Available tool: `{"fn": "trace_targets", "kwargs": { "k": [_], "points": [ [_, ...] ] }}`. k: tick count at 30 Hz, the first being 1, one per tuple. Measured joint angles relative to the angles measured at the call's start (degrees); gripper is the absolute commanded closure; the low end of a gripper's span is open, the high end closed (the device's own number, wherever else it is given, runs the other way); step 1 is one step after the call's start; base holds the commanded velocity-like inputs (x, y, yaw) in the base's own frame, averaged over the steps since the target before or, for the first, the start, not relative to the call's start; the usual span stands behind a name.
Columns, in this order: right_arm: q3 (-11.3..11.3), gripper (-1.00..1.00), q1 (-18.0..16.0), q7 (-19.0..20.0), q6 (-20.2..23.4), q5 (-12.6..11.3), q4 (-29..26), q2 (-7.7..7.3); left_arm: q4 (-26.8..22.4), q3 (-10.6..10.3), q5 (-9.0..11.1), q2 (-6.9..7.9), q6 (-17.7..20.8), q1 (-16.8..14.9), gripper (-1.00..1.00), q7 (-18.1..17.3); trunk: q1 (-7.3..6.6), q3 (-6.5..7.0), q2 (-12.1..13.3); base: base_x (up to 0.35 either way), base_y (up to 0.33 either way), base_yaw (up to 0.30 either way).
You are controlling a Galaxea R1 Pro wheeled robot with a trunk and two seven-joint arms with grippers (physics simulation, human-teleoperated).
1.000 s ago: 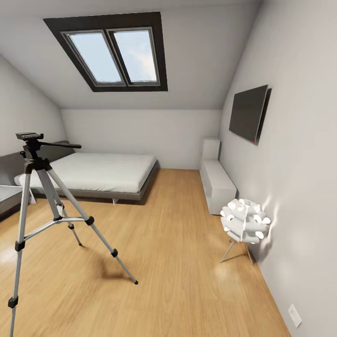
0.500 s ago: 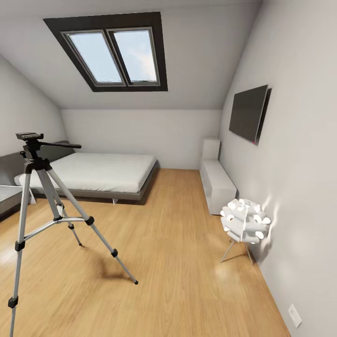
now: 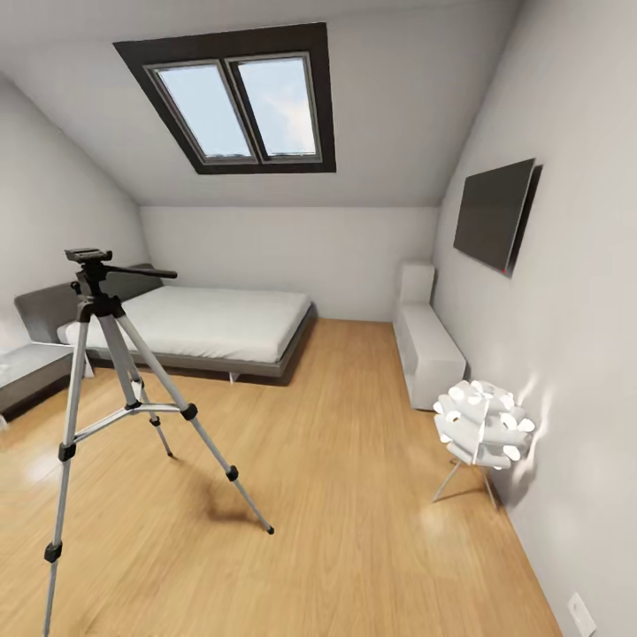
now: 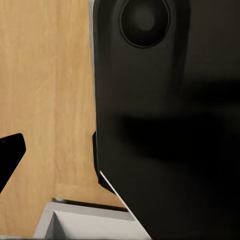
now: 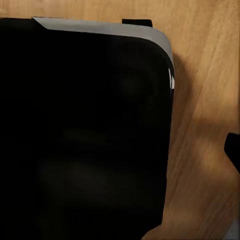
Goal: Attach the digital camera to the camera tripod in the bedroom.
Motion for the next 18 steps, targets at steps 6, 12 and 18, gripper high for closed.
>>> {"fn": "trace_targets", "kwargs": {
  "k": [6, 12, 18],
  "points": [
    [-0.12, -1.00, -0.69, -0.19, -0.07, 1.19, -0.33, 0.07, -0.07, 0.05, 0.04, 0.42, 0.00, 0.24, -1.00, -0.02, 0.00, 0.00, 0.00, 0.000, 0.000, 0.282],
    [-0.15, -1.00, -0.75, -0.23, -0.14, 1.23, -0.34, 0.02, -0.07, 0.21, 0.13, 0.64, -0.05, 0.15, -1.00, 0.03, 0.00, 0.00, 0.00, 0.000, 0.000, 0.293],
    [-0.19, -1.00, -0.81, -0.26, -0.20, 1.23, -0.57, 0.00, -0.78, 2.61, 1.76, 1.17, -0.68, -0.26, -1.00, 0.02, 0.00, 0.00, 0.00, 0.000, 0.000, 0.293]
  ]
}}
